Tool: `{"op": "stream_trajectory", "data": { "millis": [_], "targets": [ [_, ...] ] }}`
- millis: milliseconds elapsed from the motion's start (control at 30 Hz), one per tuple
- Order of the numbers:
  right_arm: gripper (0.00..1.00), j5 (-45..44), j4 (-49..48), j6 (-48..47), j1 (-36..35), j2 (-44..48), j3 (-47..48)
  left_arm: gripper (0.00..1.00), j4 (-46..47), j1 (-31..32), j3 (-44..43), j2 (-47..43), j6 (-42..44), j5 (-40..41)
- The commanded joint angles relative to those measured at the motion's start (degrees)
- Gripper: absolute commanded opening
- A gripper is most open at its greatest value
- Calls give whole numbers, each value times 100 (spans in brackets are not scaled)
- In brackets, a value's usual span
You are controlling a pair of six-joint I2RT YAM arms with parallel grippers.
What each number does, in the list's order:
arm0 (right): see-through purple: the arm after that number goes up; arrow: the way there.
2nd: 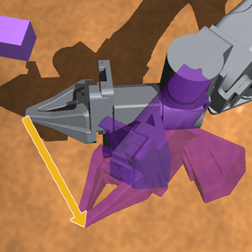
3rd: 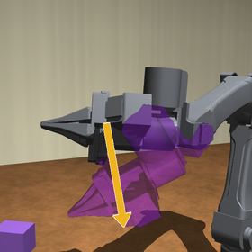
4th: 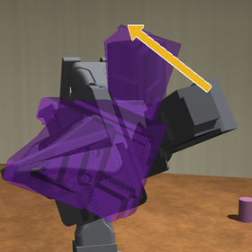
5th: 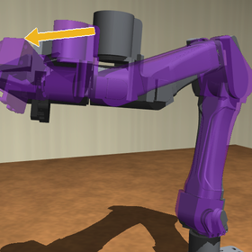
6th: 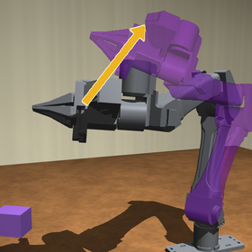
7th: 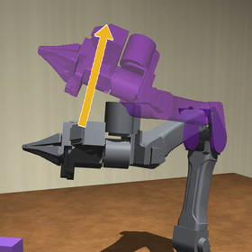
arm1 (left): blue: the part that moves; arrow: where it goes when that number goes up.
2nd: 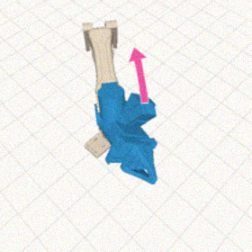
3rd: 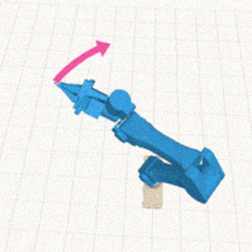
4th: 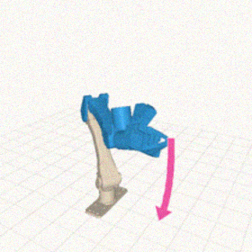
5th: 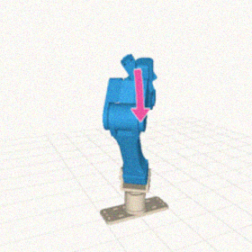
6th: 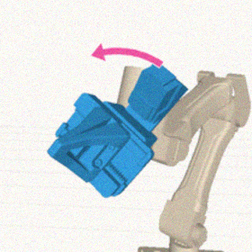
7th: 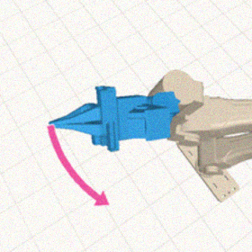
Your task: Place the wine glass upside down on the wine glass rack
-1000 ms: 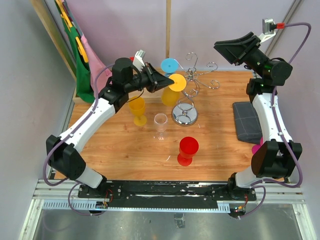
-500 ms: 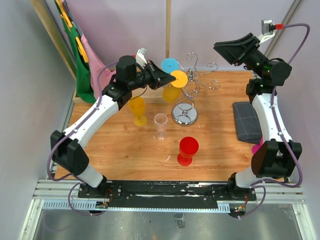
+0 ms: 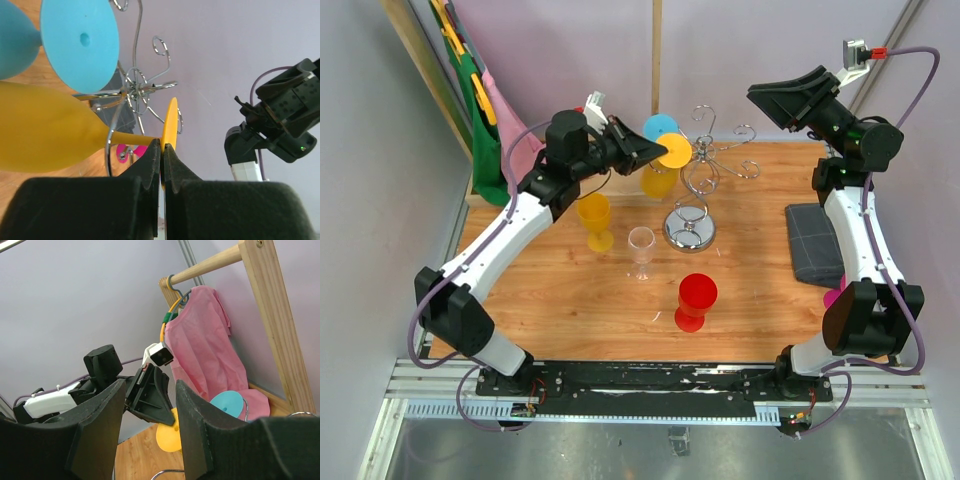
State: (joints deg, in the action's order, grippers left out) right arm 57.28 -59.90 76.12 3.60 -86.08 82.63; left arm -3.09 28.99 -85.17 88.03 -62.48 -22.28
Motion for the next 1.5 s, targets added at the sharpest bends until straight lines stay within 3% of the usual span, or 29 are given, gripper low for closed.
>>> {"op": "stream_trajectory", "data": {
  "millis": [0,767,1467],
  "targets": [
    [46,19,-189,-80,54,153,-43,0,309,19,-9,-366,-15,195],
    [46,-4,-233,-14,45,109,-18,0,336,-175,744,-931,-106,172],
    [47,1,-243,-40,27,109,-102,0,384,-143,952,-710,117,-575]
  ]
}}
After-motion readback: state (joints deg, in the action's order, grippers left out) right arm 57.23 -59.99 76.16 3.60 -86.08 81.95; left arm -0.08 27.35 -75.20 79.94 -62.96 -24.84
